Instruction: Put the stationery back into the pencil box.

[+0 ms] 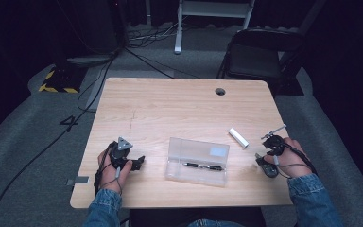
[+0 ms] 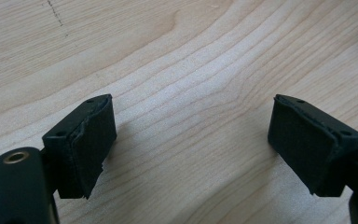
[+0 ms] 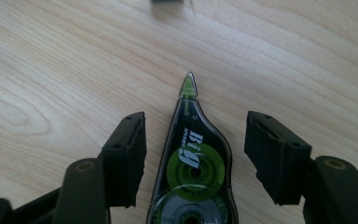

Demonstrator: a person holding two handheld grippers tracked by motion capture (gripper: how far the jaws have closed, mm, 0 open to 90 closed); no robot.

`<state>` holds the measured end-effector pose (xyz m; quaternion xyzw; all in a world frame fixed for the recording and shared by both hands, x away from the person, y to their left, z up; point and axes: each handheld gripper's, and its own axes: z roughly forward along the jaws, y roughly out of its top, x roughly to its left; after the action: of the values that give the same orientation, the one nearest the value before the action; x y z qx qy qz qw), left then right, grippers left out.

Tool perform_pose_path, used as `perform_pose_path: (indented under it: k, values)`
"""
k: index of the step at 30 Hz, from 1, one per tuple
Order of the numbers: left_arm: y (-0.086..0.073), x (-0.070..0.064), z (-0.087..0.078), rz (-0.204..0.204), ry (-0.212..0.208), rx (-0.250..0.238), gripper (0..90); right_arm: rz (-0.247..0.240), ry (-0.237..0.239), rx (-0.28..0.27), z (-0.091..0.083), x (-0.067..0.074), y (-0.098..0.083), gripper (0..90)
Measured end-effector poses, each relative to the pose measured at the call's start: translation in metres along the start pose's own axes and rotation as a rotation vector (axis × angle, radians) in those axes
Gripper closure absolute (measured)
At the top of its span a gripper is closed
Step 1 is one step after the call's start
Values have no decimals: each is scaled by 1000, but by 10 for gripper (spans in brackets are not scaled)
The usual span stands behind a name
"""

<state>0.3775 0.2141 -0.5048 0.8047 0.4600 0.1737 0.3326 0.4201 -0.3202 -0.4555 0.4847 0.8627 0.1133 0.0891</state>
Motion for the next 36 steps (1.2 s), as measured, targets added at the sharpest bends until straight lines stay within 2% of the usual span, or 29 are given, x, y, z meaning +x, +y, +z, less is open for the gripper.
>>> perform_pose_path:
  k: [3,11,22,25,36]
  values:
    - [0,0,0,0,0,0,156,2,9,26,4,-2,-1,410]
    - [0,0,0,-1,0,0,156,15,21,50,7,-5,-2,479]
    - [0,0,0,3,1,0,156,30,20,74,7,-5,-4,456]
    - [0,0,0,0,0,0,156,30,34,86,6,-4,-3,525]
    - [0,0,0,0,0,0,156,15,41,76,7,-1,0,531]
